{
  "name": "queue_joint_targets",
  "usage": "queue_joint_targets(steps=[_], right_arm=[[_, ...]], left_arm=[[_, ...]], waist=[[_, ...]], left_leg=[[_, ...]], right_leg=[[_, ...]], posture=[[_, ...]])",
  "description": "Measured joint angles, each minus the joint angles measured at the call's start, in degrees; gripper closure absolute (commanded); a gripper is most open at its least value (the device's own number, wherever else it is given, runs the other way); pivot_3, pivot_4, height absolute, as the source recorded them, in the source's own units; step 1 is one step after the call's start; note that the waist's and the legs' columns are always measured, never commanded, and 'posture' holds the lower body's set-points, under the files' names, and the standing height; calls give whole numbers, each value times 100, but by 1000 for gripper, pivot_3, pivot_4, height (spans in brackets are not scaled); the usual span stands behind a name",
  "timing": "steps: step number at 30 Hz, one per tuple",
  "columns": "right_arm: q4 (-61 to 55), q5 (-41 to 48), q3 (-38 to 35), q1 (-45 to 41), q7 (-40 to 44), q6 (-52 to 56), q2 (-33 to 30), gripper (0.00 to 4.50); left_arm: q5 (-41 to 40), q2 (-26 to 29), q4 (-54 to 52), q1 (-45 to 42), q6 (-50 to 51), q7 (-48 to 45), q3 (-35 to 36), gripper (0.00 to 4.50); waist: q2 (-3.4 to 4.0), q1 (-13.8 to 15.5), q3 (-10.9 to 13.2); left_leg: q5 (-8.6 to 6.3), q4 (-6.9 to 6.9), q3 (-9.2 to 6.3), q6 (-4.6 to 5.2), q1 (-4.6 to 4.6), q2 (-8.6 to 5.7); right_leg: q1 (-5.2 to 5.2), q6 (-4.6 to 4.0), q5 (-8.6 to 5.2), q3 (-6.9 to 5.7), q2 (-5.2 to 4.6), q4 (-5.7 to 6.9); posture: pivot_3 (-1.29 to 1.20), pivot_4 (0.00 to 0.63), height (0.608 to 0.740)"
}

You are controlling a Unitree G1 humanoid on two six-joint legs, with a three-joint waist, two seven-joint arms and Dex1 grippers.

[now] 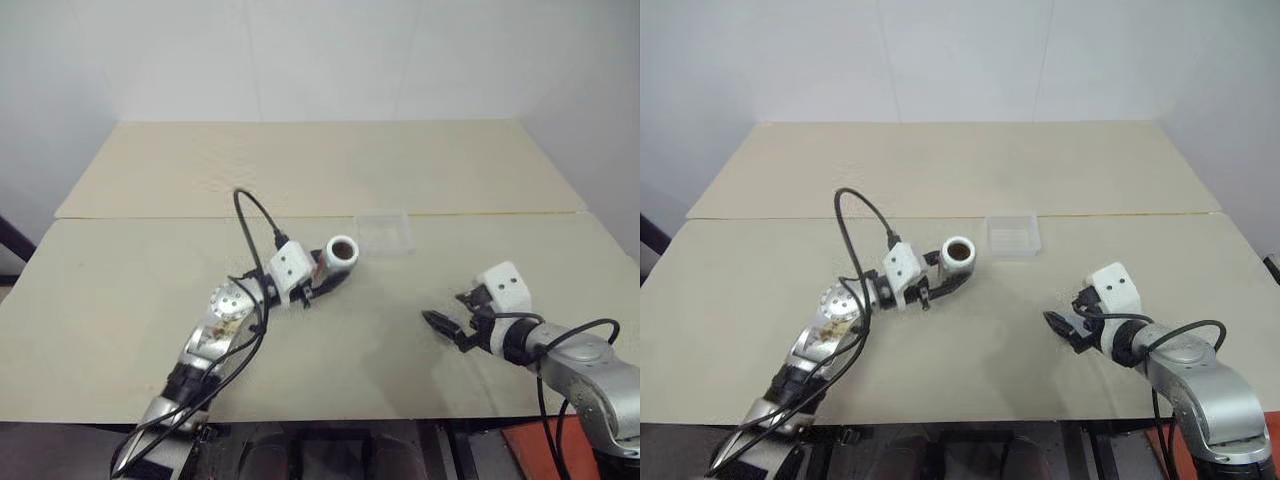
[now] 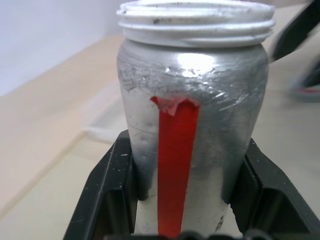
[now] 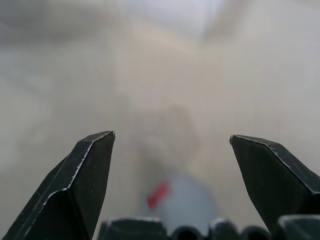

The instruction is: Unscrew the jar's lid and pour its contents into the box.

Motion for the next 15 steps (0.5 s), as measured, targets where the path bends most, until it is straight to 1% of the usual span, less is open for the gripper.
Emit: queue_joint_targets(steps=[4, 7, 9, 12, 14, 15], right_arm=[[-179, 134, -186, -195, -5, -245, 240, 66], [-184, 252, -263, -216, 2, -476, 412, 66], [-198, 260, -274, -218, -8, -539, 419, 66], [-230, 258, -287, -208, -36, -597, 419, 66], [-235, 257, -290, -204, -76, -607, 428, 66], [-237, 256, -290, -205, -131, -618, 443, 66]], left_arm=[[748, -212, 1269, -1223, 180, 698, -170, 2476], [1280, -311, 2284, -1972, -154, 1090, -410, 2476], [1576, -434, 3063, -2410, -382, 1382, -579, 2476], [2450, -444, 4354, -3195, -911, 2061, -1213, 2476], [2967, -445, 4962, -3646, -1215, 2569, -1573, 2476], [3311, -518, 5410, -3994, -1316, 3018, -1814, 2476]], waist=[[-2, 35, 1], [-2, 32, 1], [-3, 35, 2], [-7, 40, 4], [-7, 41, 4], [-9, 47, 5]], left_leg=[[11, -1, -2, -18, -12, -12], [11, -6, -1, -18, -20, -15], [11, -6, 0, -18, -33, -19], [14, -4, -1, -22, -69, -24], [17, -5, 1, -26, -82, -24], [17, -4, 0, -26, -87, -24]], right_leg=[[-3, 5, 3, -10, 4, 3], [-7, 8, 1, -11, 6, -5], [-19, 10, 1, -11, 5, -9], [-59, 11, 2, -13, 5, -3], [-75, 11, 2, -13, 5, 0], [-77, 11, 2, -16, 5, -1]], posture=[[0, 150, 740], [0, 150, 740], [0, 150, 740], [0, 150, 740], [0, 150, 740], [0, 150, 740]])
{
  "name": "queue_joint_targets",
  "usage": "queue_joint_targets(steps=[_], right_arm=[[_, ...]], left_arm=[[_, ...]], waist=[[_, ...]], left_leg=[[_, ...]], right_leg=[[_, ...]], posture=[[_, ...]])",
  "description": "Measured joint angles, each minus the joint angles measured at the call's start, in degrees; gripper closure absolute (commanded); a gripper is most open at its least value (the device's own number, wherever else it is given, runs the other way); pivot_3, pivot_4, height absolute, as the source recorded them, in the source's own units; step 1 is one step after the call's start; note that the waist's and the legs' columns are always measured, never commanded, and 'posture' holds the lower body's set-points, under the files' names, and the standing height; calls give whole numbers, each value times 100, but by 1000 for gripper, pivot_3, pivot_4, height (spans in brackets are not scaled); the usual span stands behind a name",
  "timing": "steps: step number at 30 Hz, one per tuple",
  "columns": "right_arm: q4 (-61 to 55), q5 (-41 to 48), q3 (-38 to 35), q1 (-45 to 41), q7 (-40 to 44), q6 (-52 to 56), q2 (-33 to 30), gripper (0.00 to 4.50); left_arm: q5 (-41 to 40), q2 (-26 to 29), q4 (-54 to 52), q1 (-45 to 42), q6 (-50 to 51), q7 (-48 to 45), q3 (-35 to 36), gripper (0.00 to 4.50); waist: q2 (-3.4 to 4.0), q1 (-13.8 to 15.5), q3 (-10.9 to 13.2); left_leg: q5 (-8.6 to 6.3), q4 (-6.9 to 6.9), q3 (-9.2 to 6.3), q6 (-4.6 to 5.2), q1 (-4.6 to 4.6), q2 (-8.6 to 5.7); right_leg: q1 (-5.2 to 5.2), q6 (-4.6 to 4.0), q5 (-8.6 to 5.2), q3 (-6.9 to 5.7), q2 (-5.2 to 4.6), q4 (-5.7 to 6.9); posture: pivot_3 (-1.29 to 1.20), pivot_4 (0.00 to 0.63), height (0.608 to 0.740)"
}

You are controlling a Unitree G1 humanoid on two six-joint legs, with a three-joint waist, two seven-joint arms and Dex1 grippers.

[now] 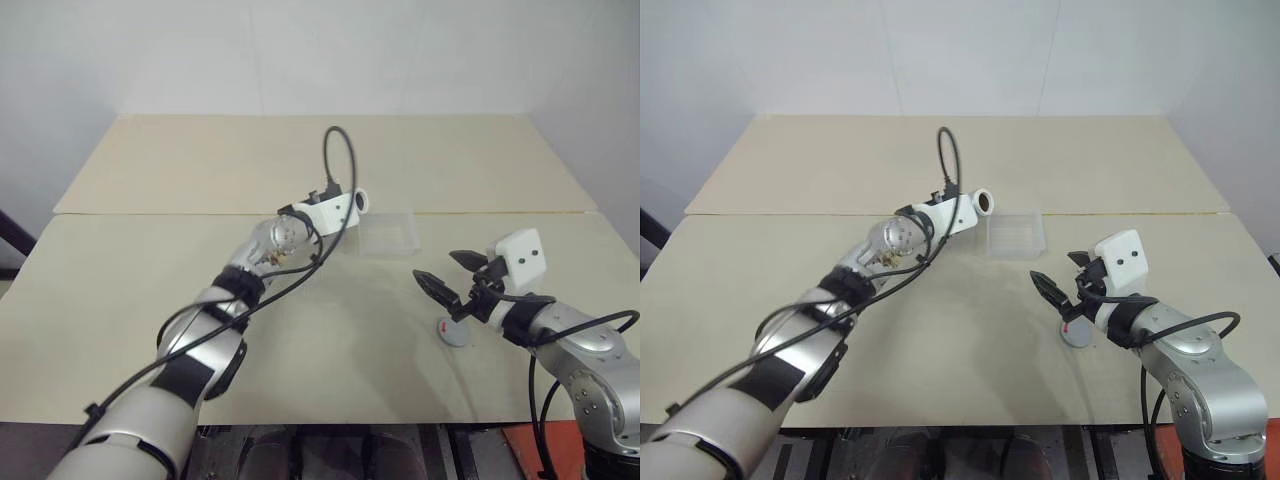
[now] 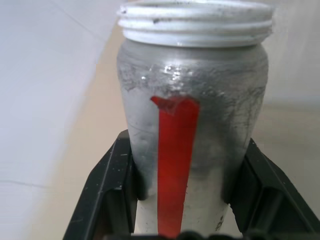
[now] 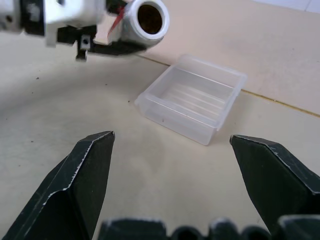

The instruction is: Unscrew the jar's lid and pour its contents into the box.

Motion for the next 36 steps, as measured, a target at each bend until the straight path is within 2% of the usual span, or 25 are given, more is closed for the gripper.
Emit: queue_joint_targets(steps=[2, 6, 10, 13, 23, 26, 29, 31, 33, 36], right_arm=[[-2, -1, 4, 1, -21, -16, 34, 66], [-5, -89, 102, 47, -93, -107, 89, 66], [-5, -221, 128, 77, -155, -172, 108, 66], [-55, -246, 114, 198, -242, -193, 112, 66], [-240, -265, 100, 327, -402, -193, 177, 66], [-247, -270, 94, 327, -401, -193, 173, 66], [-245, -286, 92, 326, -397, -194, 158, 66], [-244, -289, 92, 324, -394, -194, 158, 66], [-242, -294, 92, 324, -389, -197, 158, 66], [-234, -312, 92, 330, -369, -205, 158, 66]], left_arm=[[301, -84, 302, -323, -76, 472, -197, 2476], [1697, -342, 920, -1112, -99, 2222, -1374, 2476], [2593, -656, 1137, -1234, -116, 3180, -2196, 2476], [2945, -696, 1293, -1224, -101, 3288, -2507, 2476], [3124, -662, 1375, -1218, -58, 3340, -2575, 2476], [2876, -664, 1379, -1196, -105, 3158, -2261, 2476], [2270, -664, 1379, -1066, -210, 2667, -1574, 2476], [1587, -673, 1369, -901, -297, 2101, -858, 2476], [502, -695, 1332, -649, -364, 1221, 245, 2476], [-471, -723, 1297, -453, -363, 467, 1196, 2476]], waist=[[0, 10, 0], [-3, 57, 2], [-3, 75, 2], [-3, 48, 2], [-3, 56, 2], [-2, 61, 1], [-1, 55, 1], [-1, 41, 0], [1, 10, 0], [1, -17, 0]], left_leg=[[0, -1, 0, 0, -2, 0], [-1, -1, -3, 1, -8, -5], [-1, 0, -1, 1, -13, -4], [2, -1, 2, -3, -12, 1], [3, 4, 1, -3, -14, 0], [3, 5, 2, -3, -14, 0], [3, 8, 3, -4, -12, 2], [4, 11, 4, -4, -11, 5], [5, 17, 5, -6, -10, 7], [6, 23, 4, -6, -9, 5]], right_leg=[[0, 1, 0, -1, 0, -2], [-1, 6, -3, -3, -4, -6], [-10, 7, -4, -2, -5, -2], [-15, 7, -4, -1, -4, 4], [-15, 7, -4, 0, -4, 6], [-15, 7, -4, 0, -4, 6], [-15, 7, -4, -1, -4, 11], [-15, 6, -4, -1, -4, 14], [-15, 6, -4, -1, -4, 20], [-12, 6, -4, -3, -4, 24]], posture=[[0, 150, 740], [0, 150, 740], [0, 150, 740], [0, 150, 740], [0, 150, 740], [0, 150, 740], [0, 150, 740], [0, 150, 740], [0, 150, 740], [0, 150, 740]])
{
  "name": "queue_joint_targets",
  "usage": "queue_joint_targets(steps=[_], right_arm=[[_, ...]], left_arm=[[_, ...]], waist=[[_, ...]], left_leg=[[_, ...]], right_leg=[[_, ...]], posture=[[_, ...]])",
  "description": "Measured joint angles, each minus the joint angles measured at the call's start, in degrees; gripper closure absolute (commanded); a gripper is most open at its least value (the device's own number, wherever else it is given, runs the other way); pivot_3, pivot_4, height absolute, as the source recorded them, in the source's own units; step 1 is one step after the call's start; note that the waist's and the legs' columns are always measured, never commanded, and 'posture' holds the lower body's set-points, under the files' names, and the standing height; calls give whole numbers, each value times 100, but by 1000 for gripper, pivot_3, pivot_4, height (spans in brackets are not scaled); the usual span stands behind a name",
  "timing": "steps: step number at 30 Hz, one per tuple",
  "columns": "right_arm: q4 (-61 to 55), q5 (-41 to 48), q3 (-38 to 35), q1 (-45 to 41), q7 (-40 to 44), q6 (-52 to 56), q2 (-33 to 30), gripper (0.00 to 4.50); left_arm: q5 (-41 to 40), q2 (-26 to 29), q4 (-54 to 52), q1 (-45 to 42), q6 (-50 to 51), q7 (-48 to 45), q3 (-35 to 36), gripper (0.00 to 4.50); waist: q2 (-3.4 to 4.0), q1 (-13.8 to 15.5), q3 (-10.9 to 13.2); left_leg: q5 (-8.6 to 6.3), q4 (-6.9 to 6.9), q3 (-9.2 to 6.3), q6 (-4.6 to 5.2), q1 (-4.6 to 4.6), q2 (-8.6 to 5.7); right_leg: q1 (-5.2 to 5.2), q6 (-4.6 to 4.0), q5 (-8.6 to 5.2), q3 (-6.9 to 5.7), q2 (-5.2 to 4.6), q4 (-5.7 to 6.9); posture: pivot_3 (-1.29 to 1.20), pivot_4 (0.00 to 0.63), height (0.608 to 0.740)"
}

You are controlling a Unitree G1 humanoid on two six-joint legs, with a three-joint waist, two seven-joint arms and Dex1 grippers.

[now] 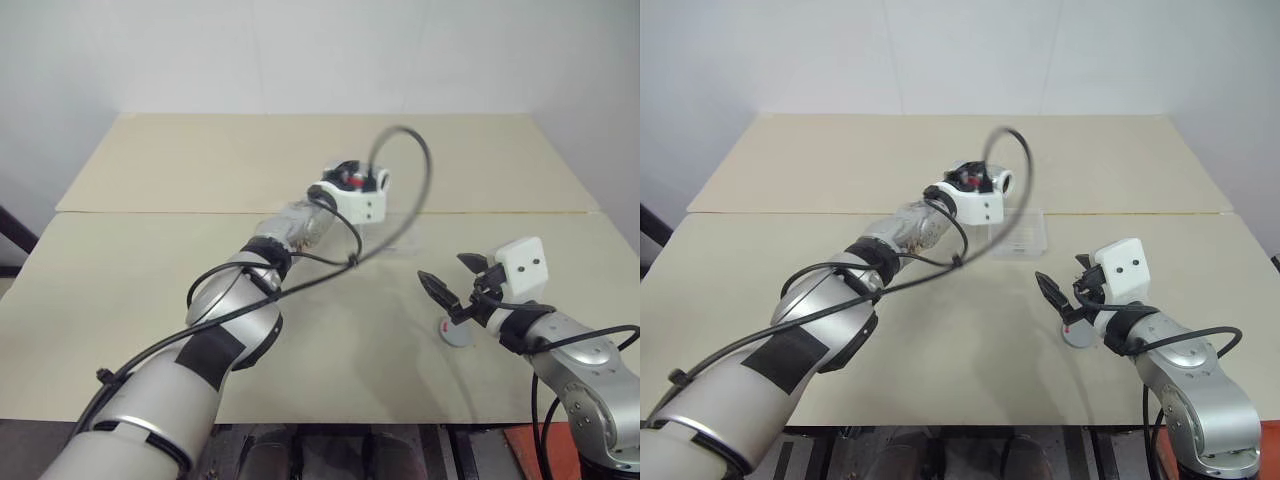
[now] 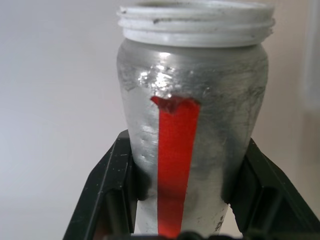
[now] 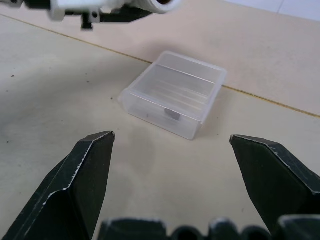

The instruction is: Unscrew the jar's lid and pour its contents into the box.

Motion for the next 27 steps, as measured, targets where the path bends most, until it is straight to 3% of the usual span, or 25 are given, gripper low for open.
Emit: queue_joint_targets(steps=[7, 11, 19, 27], right_arm=[[113, -17, 71, -44, 111, -23, 1, 66], [189, -40, 205, -86, 110, -38, 36, 66], [300, -142, 458, -130, 120, -66, 145, 66], [376, -142, 495, -254, 132, -98, 236, 66]], left_arm=[[-2400, -130, -836, 571, 502, -2188, 2027, 2476], [-3468, -148, -2411, 1582, 1081, -3061, 2581, 2476], [-3744, -63, -5000, 3621, 1913, -2868, 2495, 2476], [-3266, 187, -5361, 3991, 2124, -1981, 2207, 2476]], waist=[[3, -62, -2], [9, -134, -6], [9, -123, -6], [10, -47, -6]], left_leg=[[0, 7, 0, 0, 13, 1], [2, 5, 3, -3, 28, 5], [6, 14, -5, -9, 36, 12], [6, 17, -6, -7, 35, 4]], right_leg=[[10, 0, 0, 2, 0, 10], [16, -1, 1, 11, 1, 17], [20, -4, 2, 19, 2, 40], [20, -6, 3, 19, 2, 42]], posture=[[0, 150, 740], [0, 150, 740], [0, 150, 740], [0, 150, 740]])
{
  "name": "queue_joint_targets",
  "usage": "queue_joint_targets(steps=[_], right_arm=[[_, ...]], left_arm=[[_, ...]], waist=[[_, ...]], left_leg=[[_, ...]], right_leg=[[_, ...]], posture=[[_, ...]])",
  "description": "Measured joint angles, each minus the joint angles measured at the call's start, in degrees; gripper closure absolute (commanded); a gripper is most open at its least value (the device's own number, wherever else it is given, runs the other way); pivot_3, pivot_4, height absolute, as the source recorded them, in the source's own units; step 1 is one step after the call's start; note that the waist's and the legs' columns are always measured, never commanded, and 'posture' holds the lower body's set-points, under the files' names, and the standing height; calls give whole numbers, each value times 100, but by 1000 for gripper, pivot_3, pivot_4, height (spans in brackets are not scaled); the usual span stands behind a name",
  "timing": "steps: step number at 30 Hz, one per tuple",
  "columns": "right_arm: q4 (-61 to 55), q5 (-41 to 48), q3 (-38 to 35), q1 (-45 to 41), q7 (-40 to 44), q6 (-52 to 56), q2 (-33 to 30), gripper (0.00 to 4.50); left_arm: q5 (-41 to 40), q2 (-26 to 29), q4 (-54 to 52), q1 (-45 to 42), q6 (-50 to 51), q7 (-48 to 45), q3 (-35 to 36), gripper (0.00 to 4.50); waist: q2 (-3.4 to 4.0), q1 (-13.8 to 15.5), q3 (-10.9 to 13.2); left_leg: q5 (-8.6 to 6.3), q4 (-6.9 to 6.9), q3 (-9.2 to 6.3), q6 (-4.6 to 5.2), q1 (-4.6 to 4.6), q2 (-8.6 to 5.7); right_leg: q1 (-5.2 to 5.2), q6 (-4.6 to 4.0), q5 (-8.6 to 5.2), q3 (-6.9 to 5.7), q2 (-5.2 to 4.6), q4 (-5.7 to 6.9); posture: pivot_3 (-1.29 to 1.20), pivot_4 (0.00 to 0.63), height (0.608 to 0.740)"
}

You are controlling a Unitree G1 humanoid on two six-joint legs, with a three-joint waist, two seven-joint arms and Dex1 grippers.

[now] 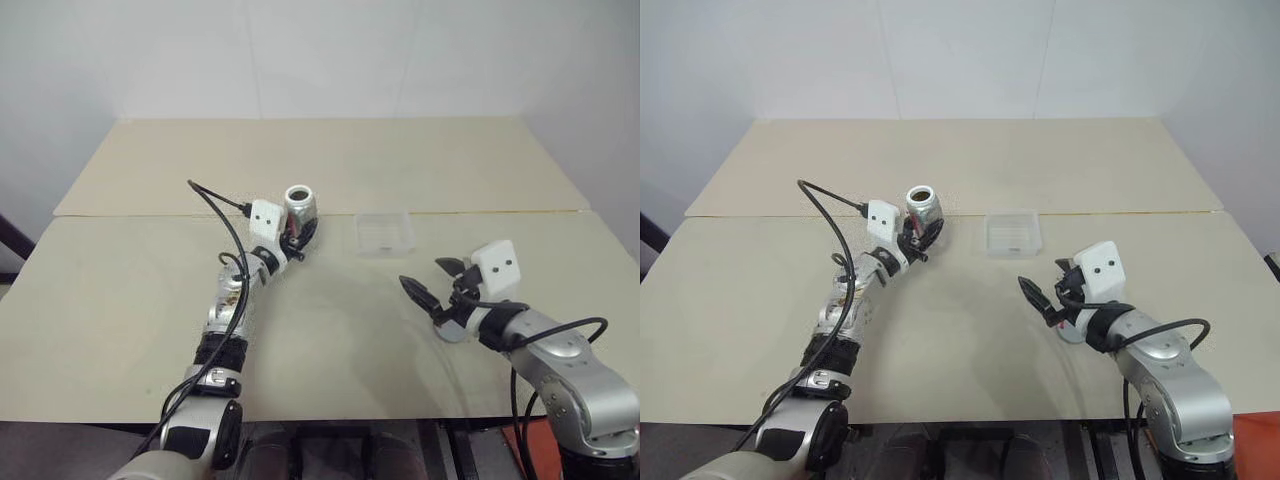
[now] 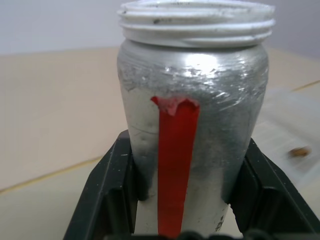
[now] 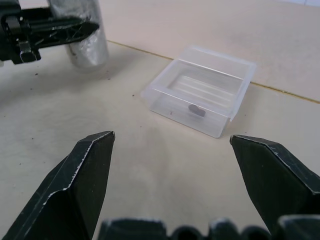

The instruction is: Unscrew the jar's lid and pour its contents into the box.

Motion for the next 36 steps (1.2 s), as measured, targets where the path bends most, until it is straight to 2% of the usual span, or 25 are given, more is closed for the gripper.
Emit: queue_joint_targets(steps=[9, 11, 17, 30, 36], right_arm=[[49, -5, -2, 6, 4, 0, -9, 66], [48, -7, -2, 9, 4, 0, -23, 0], [46, 5, -8, 21, 23, 1, -56, 0], [77, -1, -6, -18, 227, 1, -195, 0], [118, 4, 55, -25, 460, -55, -209, 0]], left_arm=[[87, -4, 133, 166, -97, 195, -138, 2476], [9, -12, 139, 165, -32, 189, -111, 1762], [-238, -36, 181, 400, 271, 75, -44, 14], [-352, 144, -803, 989, 640, 69, -153, 14], [-619, 357, -1914, 1630, 1021, -10, -81, 14]], waist=[[1, -1, -2], [2, -3, -3], [2, -7, -5], [3, -8, -5], [3, -11, -5]], left_leg=[[0, 0, 0, 0, 5, 1], [0, 0, 1, 0, 9, 1], [-1, -3, 3, 1, 10, 7], [-1, -4, 3, 2, 10, 10], [-1, -5, 3, 2, 11, 16]], right_leg=[[4, 0, 0, 0, 0, 0], [7, 0, 0, 0, 0, 1], [5, -1, 0, 4, 0, 1], [5, -1, 0, 6, 0, 0], [4, -2, 0, 9, 0, 0]], posture=[[0, 150, 740], [0, 150, 740], [0, 150, 740], [0, 150, 740], [0, 150, 740]])
